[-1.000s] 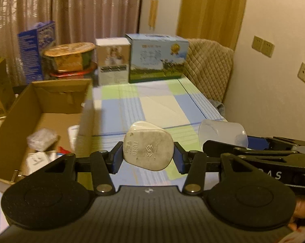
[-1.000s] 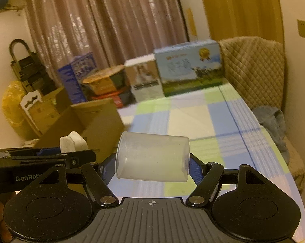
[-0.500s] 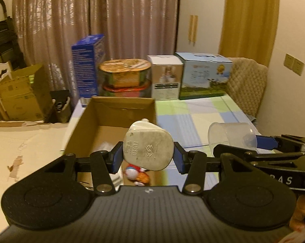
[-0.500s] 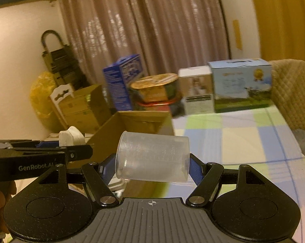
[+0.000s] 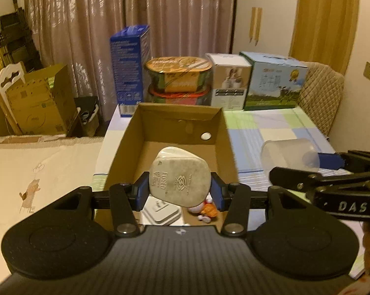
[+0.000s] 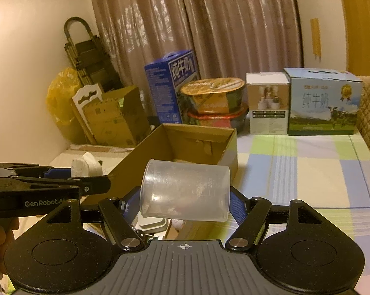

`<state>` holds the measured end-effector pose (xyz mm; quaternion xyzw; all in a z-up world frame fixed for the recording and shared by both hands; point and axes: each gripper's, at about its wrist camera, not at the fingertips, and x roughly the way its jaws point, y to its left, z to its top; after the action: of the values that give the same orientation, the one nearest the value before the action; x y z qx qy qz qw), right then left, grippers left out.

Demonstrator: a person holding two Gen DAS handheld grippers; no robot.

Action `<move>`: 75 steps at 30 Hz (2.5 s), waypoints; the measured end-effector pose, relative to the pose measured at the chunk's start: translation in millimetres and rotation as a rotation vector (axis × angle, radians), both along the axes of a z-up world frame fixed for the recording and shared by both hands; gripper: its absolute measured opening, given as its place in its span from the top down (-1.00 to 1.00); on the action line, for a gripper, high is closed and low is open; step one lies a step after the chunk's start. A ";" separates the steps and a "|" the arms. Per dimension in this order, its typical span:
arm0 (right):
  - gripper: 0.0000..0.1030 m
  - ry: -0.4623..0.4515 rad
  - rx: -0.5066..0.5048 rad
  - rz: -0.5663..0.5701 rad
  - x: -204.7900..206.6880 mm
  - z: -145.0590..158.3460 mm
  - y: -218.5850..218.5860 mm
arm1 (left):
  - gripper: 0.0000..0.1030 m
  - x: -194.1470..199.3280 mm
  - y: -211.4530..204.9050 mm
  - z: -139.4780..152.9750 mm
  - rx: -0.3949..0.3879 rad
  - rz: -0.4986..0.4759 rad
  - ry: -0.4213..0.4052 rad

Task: Organize rigid objects
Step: 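Carry the white plug and clear cup in both tools over the cardboard box, then lower the white plug into the box and open the left tool, then open the right tool to drop the clear cup into the box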

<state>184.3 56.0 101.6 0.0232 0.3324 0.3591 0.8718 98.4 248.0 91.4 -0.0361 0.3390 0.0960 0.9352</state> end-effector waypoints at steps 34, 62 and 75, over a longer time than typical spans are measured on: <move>-0.35 0.068 -0.094 0.085 32.3 -54.3 78.0 | 0.12 39.0 56.6 -78.9 -0.011 -0.003 0.155; -0.35 0.141 -0.053 0.084 37.5 -58.8 82.3 | -0.16 22.3 64.6 -81.5 0.014 0.020 0.147; -0.69 0.160 0.051 0.023 39.2 -50.1 69.7 | -0.43 7.8 65.5 -75.3 0.021 0.029 0.121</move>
<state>223.6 125.7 51.6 0.0703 0.3919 0.3744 0.8375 106.2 313.5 16.2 -0.0252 0.3935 0.1152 0.9117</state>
